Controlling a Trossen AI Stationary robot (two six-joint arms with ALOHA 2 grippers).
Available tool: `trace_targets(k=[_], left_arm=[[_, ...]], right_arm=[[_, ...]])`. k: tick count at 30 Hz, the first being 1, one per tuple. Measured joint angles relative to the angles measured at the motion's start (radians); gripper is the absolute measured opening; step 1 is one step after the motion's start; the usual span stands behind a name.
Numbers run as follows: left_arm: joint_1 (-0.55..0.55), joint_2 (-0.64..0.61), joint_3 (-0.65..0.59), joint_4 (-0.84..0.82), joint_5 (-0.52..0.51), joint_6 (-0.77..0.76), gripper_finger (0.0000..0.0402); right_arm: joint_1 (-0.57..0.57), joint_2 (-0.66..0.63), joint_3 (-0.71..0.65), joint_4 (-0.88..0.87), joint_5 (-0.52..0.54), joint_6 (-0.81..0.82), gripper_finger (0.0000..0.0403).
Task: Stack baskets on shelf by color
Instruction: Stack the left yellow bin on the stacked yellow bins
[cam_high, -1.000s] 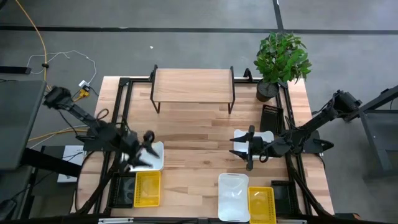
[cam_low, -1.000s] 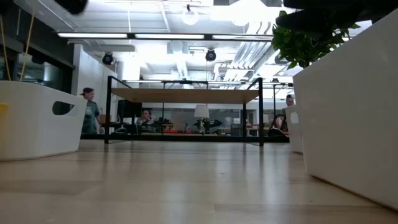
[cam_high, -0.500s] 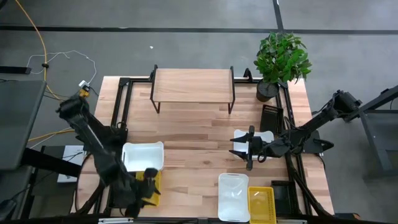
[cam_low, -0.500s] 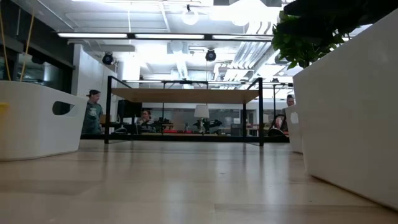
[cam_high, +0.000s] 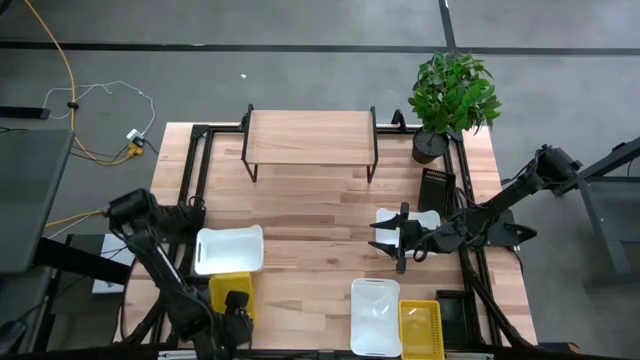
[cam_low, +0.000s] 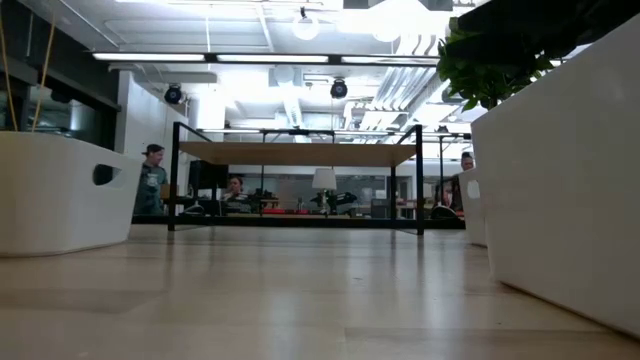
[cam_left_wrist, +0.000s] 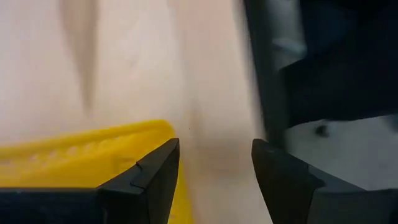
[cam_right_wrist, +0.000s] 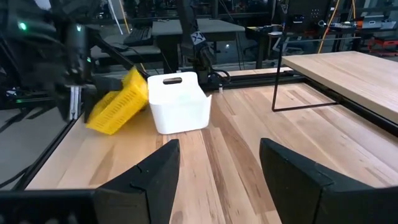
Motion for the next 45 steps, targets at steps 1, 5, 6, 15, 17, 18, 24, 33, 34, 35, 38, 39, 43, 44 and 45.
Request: trace_targets(k=[1, 5, 6, 15, 17, 18, 24, 33, 34, 35, 38, 39, 43, 44, 45], left_arm=[[0.0, 0.01, -0.001, -0.022, 0.0, -0.013, 0.019], [0.001, 0.038, -0.001, -0.056, 0.012, -0.04, 0.019], [0.001, 0.041, -0.001, -0.056, 0.023, -0.04, 0.019], [0.005, 0.011, 0.032, -0.07, 0.017, -0.024, 0.019], [0.005, 0.009, 0.066, -0.083, 0.003, 0.01, 0.019], [0.005, 0.009, 0.086, -0.098, -0.006, 0.027, 0.019], [0.005, 0.008, 0.166, -0.213, -0.094, 0.055, 0.019], [-0.006, 0.051, 0.162, -0.318, -0.119, -0.064, 0.019], [-0.007, 0.058, 0.162, -0.311, -0.118, -0.067, 0.019], [-0.012, 0.068, 0.162, -0.311, -0.117, -0.074, 0.019], [-0.019, 0.1, 0.162, -0.311, -0.114, -0.106, 0.019], [-0.025, 0.11, 0.162, -0.314, -0.111, -0.114, 0.019], [-0.033, 0.157, 0.164, -0.321, -0.117, -0.134, 0.019], [-0.033, 0.168, 0.164, -0.325, -0.119, -0.139, 0.019], [-0.033, 0.177, 0.164, -0.323, -0.123, -0.144, 0.019]], right_arm=[[0.0, 0.0, 0.0, 0.0, 0.0, 0.0, 0.0209], [0.0, 0.0, 0.0, 0.0, 0.0, 0.006, 0.0209], [0.0, 0.0, 0.0, -0.001, 0.0, 0.007, 0.0209], [0.0, 0.0, 0.0, -0.005, 0.0, 0.023, 0.0209], [0.0, 0.0, 0.0, -0.009, 0.0, 0.024, 0.0209], [0.0, 0.0, 0.0, -0.01, 0.0, 0.024, 0.0209], [0.0, 0.0, 0.0, -0.013, 0.0, 0.024, 0.0209], [0.0, 0.0, 0.0, -0.021, 0.0, 0.024, 0.0209], [0.0, 0.0, 0.0, -0.026, 0.0, 0.024, 0.0209], [0.0, 0.0, 0.0, -0.03, 0.0, 0.024, 0.0209], [0.0, 0.0, 0.0, -0.034, 0.0, 0.027, 0.0209], [0.0, 0.0, 0.0, -0.035, 0.0, 0.029, 0.0209], [0.0, 0.0, 0.0, -0.034, 0.0, 0.034, 0.0209], [0.0, 0.0, 0.0, -0.034, 0.0, 0.034, 0.0209], [0.0, 0.0, 0.0, -0.035, 0.0, 0.034, 0.0209]])
